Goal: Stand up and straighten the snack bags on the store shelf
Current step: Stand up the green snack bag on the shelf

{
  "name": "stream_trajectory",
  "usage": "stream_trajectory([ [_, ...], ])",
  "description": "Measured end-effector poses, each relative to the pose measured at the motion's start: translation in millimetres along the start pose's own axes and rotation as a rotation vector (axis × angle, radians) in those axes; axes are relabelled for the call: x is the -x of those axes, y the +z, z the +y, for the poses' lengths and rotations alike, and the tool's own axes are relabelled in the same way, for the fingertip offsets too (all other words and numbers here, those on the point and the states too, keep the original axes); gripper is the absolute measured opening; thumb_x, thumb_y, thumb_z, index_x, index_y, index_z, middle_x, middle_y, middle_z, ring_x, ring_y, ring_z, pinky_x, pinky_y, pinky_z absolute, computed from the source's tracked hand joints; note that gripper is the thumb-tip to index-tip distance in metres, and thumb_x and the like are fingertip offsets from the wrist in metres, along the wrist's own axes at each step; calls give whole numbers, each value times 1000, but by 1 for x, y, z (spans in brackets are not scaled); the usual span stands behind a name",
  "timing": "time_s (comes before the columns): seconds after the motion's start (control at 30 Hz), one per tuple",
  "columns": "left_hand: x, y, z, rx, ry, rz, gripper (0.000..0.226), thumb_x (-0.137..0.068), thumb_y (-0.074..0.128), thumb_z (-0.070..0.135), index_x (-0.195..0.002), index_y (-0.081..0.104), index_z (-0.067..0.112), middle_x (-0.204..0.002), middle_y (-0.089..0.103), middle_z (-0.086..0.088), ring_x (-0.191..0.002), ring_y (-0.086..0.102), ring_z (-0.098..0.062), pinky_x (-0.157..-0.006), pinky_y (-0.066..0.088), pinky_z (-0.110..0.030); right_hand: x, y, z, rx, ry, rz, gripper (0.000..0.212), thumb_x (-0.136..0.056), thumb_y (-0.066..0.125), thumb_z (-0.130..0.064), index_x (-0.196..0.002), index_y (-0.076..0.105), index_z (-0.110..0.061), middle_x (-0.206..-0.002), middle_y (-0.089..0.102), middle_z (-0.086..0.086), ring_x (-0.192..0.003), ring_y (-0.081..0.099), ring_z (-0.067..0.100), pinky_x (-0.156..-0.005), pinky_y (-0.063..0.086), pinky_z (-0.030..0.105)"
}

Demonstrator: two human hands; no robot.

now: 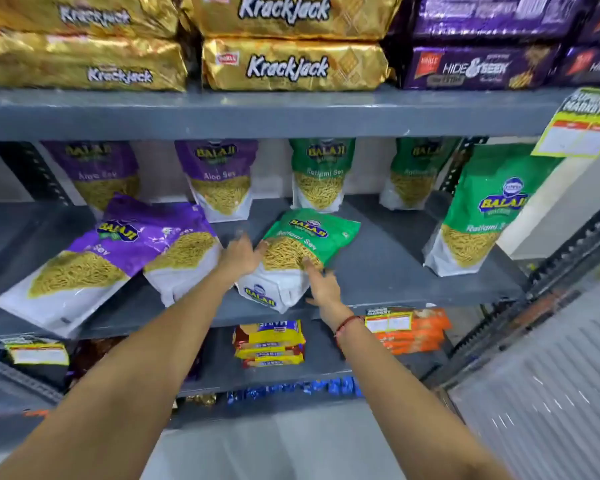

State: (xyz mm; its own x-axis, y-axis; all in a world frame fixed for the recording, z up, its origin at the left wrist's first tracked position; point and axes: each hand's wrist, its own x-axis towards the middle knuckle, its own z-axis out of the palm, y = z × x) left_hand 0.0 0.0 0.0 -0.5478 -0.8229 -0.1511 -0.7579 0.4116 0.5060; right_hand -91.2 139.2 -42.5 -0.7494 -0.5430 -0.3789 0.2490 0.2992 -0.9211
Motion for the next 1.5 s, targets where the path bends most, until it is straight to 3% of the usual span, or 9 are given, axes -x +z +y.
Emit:
stream_trajectory([
  [0.2,-16,7,7,129,-175,-181,57,-99,34,38,-140,35,0,-148,38,-23,-134,39,-36,-109,33,-37,-12,9,2,-166,124,-34,61,-86,62,-44,-135,43,-11,-138,52,14,-124,51,36,-101,46,48],
  [0.27,-18,12,8,224,-230,-155,54,-98,36,36,-139,39,1,-147,40,-20,-133,41,-34,-110,33,-37,-13,8,-1,-213,146,-62,58,-87,62,-42,-134,43,-13,-137,53,11,-123,52,34,-94,49,44],
  [0.47,-13,20,4,566,-344,-79,52,-92,52,30,-134,45,0,-142,47,-16,-128,47,-31,-103,36,-31,-17,-6,1,-160,74,-164,47,-95,52,-36,-135,43,-14,-140,52,10,-129,48,31,-108,39,51],
  [0.6,12,12,-7,836,-203,-123,35,-88,60,28,-119,60,12,-119,60,-4,-116,55,-25,-95,43,-30,-16,-25,-2,-232,-97,-239,32,-96,52,-23,-127,51,-13,-135,58,11,-122,56,25,-103,45,40],
  [0.67,30,12,-9,936,-73,-150,22,-85,65,23,-107,64,23,-112,68,-1,-105,64,-17,-87,49,-27,-17,-35,-2,-280,-174,-269,34,-95,53,-19,-128,51,-9,-133,60,12,-122,57,27,-106,44,43],
  [0.8,53,22,-12,1041,95,-196,32,-82,67,12,-104,61,33,-91,75,19,-85,70,1,-70,56,-16,-17,-46,2,-296,-289,-315,32,-94,53,-13,-126,53,-5,-130,61,15,-122,57,29,-106,44,44],
  [0.93,58,29,-17,1098,110,-182,40,-81,66,8,-115,57,27,-99,73,13,-89,70,-3,-73,56,-22,-17,-50,-1,-242,-346,-344,27,-93,55,-14,-120,58,-10,-120,67,9,-113,62,26,-101,49,40],
  [1.23,41,34,1,1123,155,-114,46,-76,70,-1,-113,56,23,-103,74,5,-91,69,-1,-70,55,-15,-34,-65,-19,-243,-430,-370,22,-93,56,-12,-112,62,-21,-107,74,-6,-103,68,13,-82,56,23],
  [1.5,19,66,65,1140,190,-56,53,-71,70,-13,-116,49,5,-108,66,-9,-81,70,2,-67,54,-13,-65,-119,-44,-193,-477,-333,26,-94,52,-5,-115,58,-18,-103,75,-8,-98,69,11,-82,57,26],
])
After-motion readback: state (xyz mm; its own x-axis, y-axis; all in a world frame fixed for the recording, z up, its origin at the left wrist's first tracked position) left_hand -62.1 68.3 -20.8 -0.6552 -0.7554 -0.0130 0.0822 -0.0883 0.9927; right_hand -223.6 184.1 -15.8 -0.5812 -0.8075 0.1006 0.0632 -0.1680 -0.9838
